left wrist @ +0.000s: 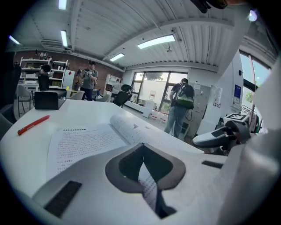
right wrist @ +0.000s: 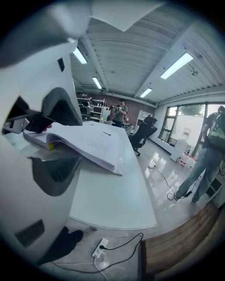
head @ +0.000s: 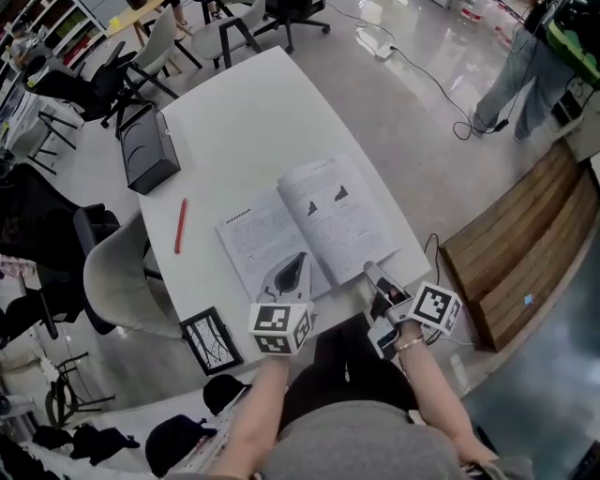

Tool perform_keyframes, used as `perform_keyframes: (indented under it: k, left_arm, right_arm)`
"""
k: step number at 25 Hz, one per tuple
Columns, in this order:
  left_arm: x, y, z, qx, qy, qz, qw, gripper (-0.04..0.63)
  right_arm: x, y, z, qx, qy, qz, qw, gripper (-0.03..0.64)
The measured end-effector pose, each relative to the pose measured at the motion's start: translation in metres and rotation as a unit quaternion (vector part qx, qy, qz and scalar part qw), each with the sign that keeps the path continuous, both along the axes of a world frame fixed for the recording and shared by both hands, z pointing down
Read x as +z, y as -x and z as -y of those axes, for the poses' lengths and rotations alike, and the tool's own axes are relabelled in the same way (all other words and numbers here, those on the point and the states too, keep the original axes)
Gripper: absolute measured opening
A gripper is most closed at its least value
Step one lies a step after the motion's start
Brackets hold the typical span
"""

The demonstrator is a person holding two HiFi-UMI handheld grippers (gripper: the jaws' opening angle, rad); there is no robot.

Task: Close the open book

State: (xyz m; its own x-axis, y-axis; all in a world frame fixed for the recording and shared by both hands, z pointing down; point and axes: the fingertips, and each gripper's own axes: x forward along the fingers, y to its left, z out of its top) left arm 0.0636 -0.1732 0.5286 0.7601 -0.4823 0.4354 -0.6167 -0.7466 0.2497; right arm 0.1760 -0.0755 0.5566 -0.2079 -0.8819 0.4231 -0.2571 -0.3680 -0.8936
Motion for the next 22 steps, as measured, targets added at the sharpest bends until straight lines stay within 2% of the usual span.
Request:
perform_keyframes:
  k: [9,14,22]
  left_arm:
    - [0.002,-0.001,0.003,-0.009,0.0,0.004,0.9999,0.006]
    - [0.002,-0.001,0.004,-0.013,0.001,0.005,0.9999,0.006]
    - [0.004,-0.001,0.004,-0.014,0.001,0.008,0.9999,0.006]
  right_arm:
    - [0.008,0.002,0.011,-0.014,-0.004,0.023,1.0,0.225]
    - [0.007,0.004,0.021,-0.019,-0.023,0.038,0.999,0.232]
    - [0.01,0.0,0.024,-0.013,-0.033,0.027,0.999,0.212]
